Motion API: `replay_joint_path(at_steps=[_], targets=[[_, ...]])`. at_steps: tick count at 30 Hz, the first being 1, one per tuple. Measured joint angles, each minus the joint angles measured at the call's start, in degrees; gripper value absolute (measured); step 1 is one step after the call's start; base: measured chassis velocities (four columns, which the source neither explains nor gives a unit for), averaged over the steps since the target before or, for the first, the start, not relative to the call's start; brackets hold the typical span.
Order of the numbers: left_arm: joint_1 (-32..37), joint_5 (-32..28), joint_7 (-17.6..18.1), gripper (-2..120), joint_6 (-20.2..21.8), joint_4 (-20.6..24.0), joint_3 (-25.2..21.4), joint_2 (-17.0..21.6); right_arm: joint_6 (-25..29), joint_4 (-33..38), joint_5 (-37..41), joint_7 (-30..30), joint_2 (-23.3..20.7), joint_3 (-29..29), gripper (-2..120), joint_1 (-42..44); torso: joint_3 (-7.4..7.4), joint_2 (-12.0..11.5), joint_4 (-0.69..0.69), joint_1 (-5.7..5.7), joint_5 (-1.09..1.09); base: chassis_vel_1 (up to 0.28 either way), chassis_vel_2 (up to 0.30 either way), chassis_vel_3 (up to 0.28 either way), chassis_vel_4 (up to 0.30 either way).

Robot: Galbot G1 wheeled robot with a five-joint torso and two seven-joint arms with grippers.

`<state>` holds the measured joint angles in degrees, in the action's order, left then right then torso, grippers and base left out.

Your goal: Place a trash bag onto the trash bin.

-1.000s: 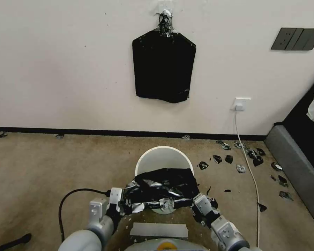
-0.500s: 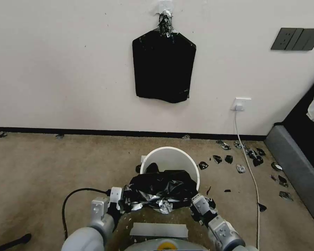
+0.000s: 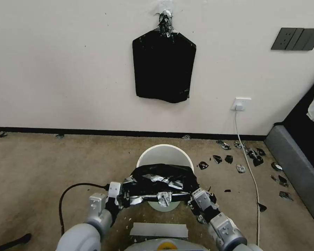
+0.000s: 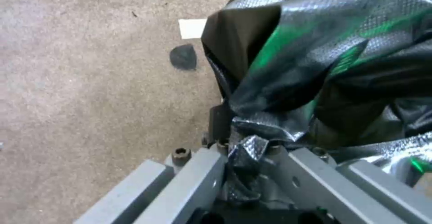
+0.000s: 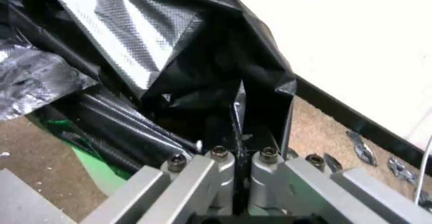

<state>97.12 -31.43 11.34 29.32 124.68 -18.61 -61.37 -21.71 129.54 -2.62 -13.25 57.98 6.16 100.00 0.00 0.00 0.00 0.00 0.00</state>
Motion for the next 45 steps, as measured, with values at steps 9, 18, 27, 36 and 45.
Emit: replay_joint_path(at_steps=[9,18,27,36,45], targets=[[1.0,2.2,-2.8,0,0.1,-0.1,-0.6,4.0,0.0,-1.5,3.4,-2.7,1.5,-0.4,0,1.0,0.0,0.0,0.0,0.0,0.0,0.0,0.0,0.0,0.0],[-0.3,2.2,-2.8,0,-0.3,-0.7,-0.7,4.0,0.0,-1.8,6.6,-6.1,3.1,-0.2,0,1.1,0.0,0.0,0.01,0.0,0.0,0.0,0.0,0.0,0.0],[-1.6,2.2,-2.9,0,-0.8,-3.1,0.0,2.7,-0.6,-3.4,10.7,-6.9,4.4,-0.3,0,0.9,0.0,0.0,0.0,0.0,0.0,0.0,0.0,0.0,0.0],[-2.0,3.7,-3.2,0,-1.9,-6.1,1.2,0.5,-1.5,-5.8,12.7,-6.5,5.2,-0.5,0,-0.2,0.0,0.0,0.0,0.0,0.01,0.0,0.0,0.0,0.0],[-2.5,4.0,-4.7,1,-3.9,-7.0,1.8,-0.4,-1.5,-5.9,11.2,-4.7,5.2,-0.4,0,-0.4,0.0,0.0,0.0,0.0,0.01,0.0,0.0,0.0,0.0]])
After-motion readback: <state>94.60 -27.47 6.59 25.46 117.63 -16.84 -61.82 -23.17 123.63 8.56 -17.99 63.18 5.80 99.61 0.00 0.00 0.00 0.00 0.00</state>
